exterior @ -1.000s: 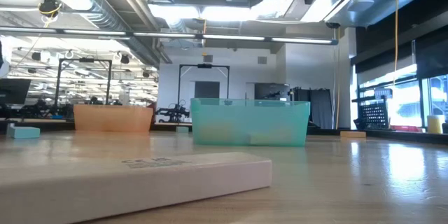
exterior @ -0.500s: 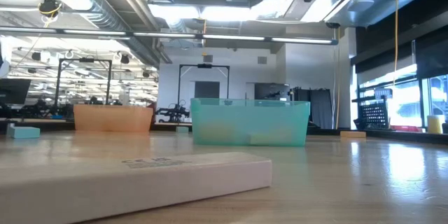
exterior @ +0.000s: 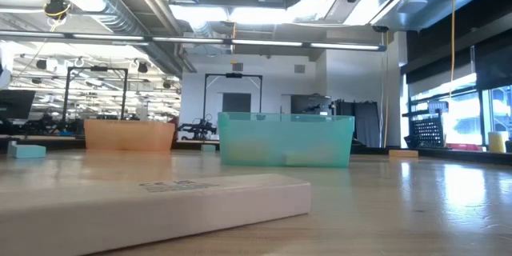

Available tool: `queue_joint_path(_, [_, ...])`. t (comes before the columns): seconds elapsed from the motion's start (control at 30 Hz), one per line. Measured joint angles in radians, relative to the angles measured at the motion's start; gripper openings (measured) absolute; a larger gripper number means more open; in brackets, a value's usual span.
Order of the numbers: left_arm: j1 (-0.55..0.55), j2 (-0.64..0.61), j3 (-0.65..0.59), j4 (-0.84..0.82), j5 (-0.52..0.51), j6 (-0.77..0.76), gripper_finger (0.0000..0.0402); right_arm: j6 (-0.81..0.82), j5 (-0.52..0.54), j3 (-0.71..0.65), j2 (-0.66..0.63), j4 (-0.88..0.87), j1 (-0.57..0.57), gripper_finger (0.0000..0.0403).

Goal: Sort & place blocks by color
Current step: Put the blue block into the transparent bin

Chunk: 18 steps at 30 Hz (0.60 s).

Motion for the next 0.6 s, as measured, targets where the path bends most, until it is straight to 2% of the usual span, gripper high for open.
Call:
queue_joint_path(0.23, [-0.087,0.001,-0.031,-0.086,0.169,-0.271,0.0168,-0.002,0.0,0.0,0.0,0.001,0.0,0.0204])
queue_joint_path(0.47, [-0.285,0.001,-0.168,-0.066,0.191,-0.611,0.0168,-0.019,0.001,0.0,0.0,0.001,0.0,0.0204])
queue_joint_path(0.6, [-0.376,0.001,-0.29,0.055,0.18,-0.814,0.0168,-0.028,0.001,-0.001,0.0,0.001,0.0,0.0204])
